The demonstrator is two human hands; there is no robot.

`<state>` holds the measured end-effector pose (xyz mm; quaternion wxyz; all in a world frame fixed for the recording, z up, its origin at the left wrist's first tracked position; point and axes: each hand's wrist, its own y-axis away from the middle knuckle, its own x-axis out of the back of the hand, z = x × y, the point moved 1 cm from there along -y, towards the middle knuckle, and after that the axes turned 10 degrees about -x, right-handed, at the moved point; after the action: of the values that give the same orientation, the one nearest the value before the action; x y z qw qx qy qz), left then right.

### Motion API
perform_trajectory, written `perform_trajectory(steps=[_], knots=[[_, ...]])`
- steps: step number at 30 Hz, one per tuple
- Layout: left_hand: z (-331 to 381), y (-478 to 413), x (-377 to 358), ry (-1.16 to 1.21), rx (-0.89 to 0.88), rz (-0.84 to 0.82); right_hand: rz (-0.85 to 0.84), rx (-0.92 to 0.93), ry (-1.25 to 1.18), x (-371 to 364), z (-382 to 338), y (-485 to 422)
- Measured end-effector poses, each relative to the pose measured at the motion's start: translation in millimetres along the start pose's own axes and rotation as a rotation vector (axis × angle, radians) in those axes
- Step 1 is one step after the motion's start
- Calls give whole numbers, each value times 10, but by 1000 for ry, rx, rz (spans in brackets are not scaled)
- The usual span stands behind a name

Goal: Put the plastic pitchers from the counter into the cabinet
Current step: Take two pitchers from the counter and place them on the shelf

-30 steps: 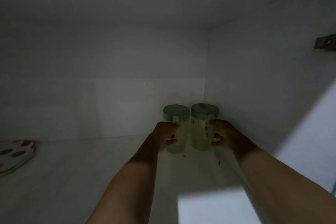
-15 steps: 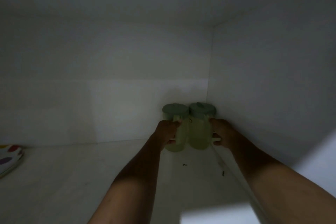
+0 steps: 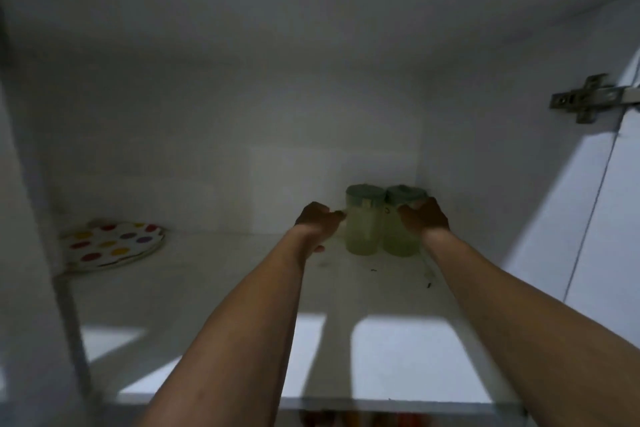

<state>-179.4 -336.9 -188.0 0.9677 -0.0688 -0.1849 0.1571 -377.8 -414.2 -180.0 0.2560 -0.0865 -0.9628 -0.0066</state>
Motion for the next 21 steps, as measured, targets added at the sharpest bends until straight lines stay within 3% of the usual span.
perform_trajectory(steps=[12, 21], knots=[[-178, 2280, 1340, -120, 130, 182, -494, 266, -71, -671, -305, 2485], [-487, 4006, 3172, -197, 238, 479, -796, 343, -74, -1770, -942, 4363]])
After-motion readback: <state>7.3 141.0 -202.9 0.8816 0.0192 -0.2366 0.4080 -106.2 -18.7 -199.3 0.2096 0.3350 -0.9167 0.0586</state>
